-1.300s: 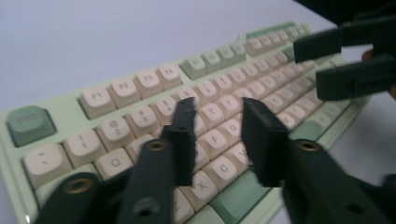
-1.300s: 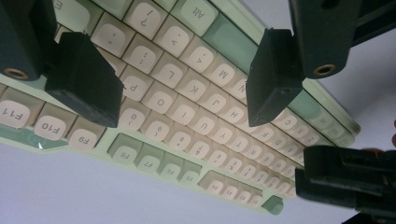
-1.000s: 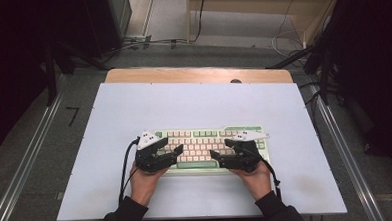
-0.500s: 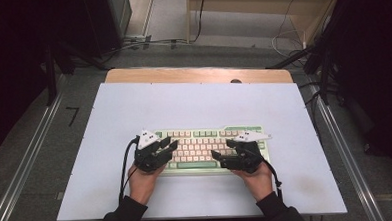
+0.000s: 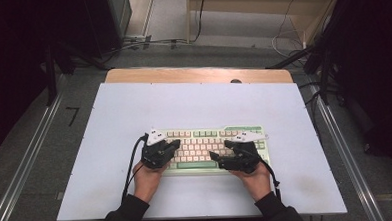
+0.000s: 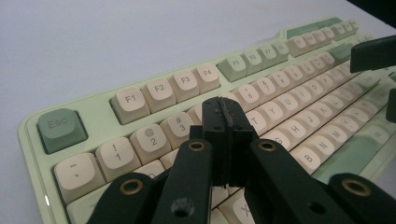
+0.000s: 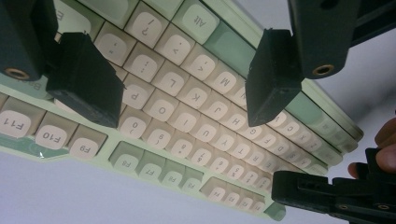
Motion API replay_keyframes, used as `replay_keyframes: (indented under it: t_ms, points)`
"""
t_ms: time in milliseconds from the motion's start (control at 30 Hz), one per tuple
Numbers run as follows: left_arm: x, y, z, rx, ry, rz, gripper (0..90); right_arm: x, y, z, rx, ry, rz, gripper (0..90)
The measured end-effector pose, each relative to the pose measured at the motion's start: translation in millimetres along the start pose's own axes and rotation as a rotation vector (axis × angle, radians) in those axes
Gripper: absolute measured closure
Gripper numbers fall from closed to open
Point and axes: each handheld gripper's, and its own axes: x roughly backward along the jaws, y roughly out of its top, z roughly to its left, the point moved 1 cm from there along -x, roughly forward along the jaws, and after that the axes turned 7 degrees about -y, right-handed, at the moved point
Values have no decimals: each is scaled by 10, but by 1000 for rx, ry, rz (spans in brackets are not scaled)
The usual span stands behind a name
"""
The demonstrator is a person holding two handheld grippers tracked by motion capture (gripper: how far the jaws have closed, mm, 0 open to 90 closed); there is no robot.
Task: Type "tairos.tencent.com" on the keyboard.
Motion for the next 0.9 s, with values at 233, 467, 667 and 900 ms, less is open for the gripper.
replay_keyframes:
  t_ms: [233, 467, 667, 900]
  points:
    - [-34, -5, 26, 6, 16, 32, 900, -6, -1, 5, 2, 1, 3, 264]
    - [-47, -6, 26, 10, 14, 40, 900, -18, -5, 9, 1, 1, 7, 264]
    - [-47, -6, 27, 16, 12, 41, 900, -16, -7, 6, -1, 2, 6, 266]
    - [-51, -8, 26, 19, 7, 43, 900, -22, -8, 11, 1, 2, 8, 266]
